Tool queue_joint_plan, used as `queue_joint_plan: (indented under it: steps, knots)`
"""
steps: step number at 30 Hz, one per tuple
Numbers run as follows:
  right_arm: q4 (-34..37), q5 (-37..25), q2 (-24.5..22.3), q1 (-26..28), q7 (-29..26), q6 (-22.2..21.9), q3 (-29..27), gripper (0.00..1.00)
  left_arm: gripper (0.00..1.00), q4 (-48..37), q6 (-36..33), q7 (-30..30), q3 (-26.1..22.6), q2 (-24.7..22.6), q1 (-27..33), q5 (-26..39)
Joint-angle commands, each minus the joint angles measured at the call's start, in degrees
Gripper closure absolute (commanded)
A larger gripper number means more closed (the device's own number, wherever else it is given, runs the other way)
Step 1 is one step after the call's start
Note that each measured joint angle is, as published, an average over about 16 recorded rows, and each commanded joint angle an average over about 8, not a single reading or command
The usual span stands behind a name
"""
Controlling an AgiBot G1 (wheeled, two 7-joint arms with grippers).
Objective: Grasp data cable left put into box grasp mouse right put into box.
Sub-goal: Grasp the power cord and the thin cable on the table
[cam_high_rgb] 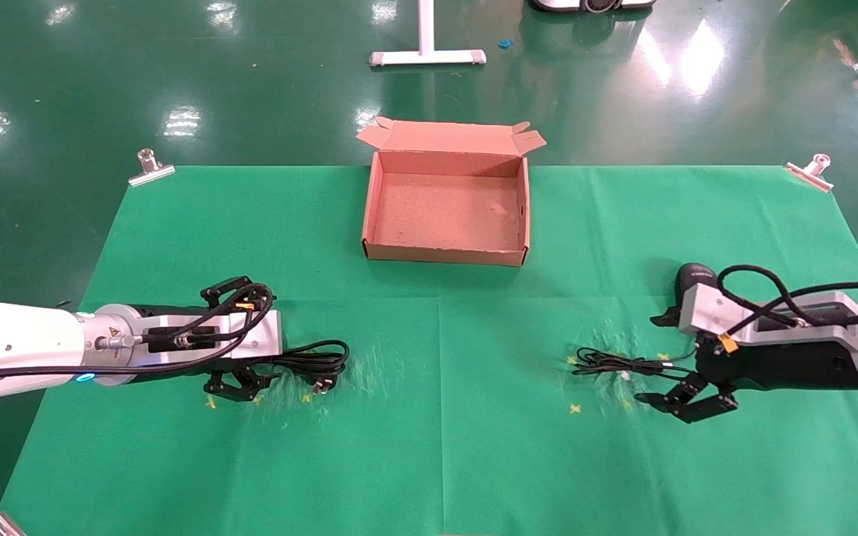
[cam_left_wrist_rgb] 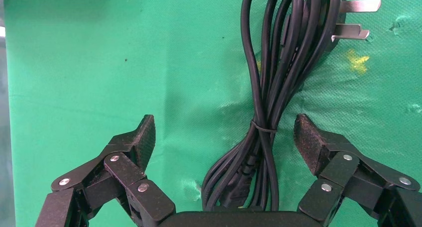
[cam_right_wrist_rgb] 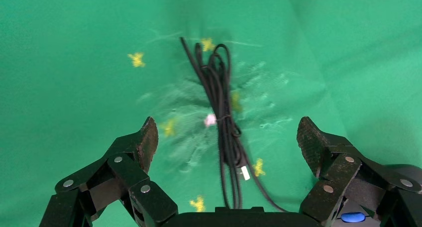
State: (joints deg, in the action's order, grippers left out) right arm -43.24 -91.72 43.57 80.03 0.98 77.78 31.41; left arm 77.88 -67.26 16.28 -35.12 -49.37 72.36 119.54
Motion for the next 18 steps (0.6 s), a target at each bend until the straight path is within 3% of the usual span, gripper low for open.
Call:
queue_joint_plan:
  steps: [1, 5, 8, 9, 13, 16, 18]
  knots:
    - [3.6, -0.4, 1.2, 1.2, 1.7, 0.0, 0.2, 0.0, 0.0, 0.0, 0.0, 0.0, 0.0, 0.0, 0.0, 0.0]
    - [7.5, -0.9, 2.4, 2.4, 3.5, -0.4, 0.5, 0.0, 0.02, 0.0, 0.0, 0.0, 0.0, 0.0, 0.0, 0.0]
    - [9.0, -1.4, 2.9, 2.9, 4.0, -0.8, 0.6, 0.0, 0.33, 0.0, 0.1, 0.0, 0.0, 0.0, 0.0, 0.0]
    - [9.3, -1.5, 3.0, 3.0, 4.1, -0.9, 0.7, 0.08, 0.45, 0.0, 0.1, 0.0, 0.0, 0.0, 0.0, 0.0]
    - [9.3, -1.5, 3.0, 3.0, 4.1, -0.9, 0.7, 0.58, 0.93, 0.0, 0.1, 0.0, 0.0, 0.0, 0.0, 0.0]
    - [8.9, -1.4, 2.8, 2.9, 3.9, -0.9, 0.6, 0.96, 1.0, 0.0, 0.1, 0.0, 0.0, 0.0, 0.0, 0.0]
    - [8.5, -1.2, 2.7, 2.7, 3.9, -0.8, 0.6, 1.0, 1.0, -0.1, 0.1, 0.0, 0.0, 0.0, 0.0, 0.0]
